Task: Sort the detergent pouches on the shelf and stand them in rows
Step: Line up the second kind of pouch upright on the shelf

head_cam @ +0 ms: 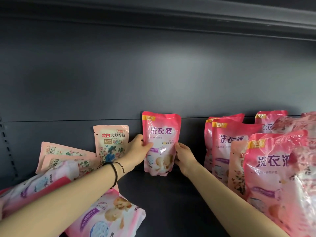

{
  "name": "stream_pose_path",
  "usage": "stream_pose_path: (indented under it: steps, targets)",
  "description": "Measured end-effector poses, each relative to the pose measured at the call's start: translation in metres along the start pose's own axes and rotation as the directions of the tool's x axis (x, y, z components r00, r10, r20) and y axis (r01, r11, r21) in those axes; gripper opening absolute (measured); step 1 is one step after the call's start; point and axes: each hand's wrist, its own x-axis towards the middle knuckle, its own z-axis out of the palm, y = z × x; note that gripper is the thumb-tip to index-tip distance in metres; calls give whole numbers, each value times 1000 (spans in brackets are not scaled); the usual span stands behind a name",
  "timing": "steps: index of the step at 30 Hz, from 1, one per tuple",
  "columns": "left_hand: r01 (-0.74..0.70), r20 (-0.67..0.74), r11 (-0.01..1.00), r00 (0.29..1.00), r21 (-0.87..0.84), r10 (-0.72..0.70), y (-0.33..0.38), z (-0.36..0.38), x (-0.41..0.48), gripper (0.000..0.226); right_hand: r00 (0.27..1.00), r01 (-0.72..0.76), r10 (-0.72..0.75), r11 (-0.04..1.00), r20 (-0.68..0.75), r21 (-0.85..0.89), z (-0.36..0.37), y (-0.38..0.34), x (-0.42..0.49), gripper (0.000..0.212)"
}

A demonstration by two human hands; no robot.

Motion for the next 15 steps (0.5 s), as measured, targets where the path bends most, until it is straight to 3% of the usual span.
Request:
stream_pose_path:
  steps: [6,10,15]
  targets:
    - [-19,-20,1000,1000,-8,19,-3,3,-3,26,999,44,-43,998,-34,38,2,5,3,31]
    - [-43,-9,999,999,-6,43,0,8,-7,23,985,91,-97,995,-140,-45,4,7,5,29]
    - [-33,-6,999,999,35,33,5,8,-8,27,984,122,-150,962,-100,-243,-3,5,7,29]
